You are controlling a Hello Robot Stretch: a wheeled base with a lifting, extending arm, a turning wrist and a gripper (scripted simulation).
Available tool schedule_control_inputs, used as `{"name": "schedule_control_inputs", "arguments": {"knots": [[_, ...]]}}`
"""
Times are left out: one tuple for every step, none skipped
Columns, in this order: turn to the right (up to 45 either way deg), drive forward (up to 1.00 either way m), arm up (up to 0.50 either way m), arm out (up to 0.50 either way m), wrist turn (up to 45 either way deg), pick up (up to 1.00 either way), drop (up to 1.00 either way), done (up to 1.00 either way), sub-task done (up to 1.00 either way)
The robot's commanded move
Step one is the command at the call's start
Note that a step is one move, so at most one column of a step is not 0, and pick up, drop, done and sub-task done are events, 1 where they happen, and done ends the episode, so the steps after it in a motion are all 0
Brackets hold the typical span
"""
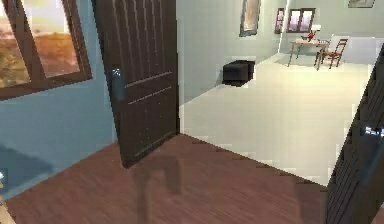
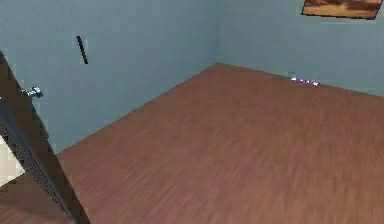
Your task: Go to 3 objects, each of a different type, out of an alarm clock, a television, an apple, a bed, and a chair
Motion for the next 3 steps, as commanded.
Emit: {"name": "schedule_control_inputs", "arguments": {"knots": [[0.0, 0.90, 0.00, 0.00, 0.0, 0.00, 0.00, 0.00, 0.00], [42.0, 0.00, 0.00, 0.00, 0.0, 0.00, 0.00, 0.00, 0.00], [0.0, 1.00, 0.00, 0.00, 0.0, 0.00, 0.00, 0.00, 0.00]]}}
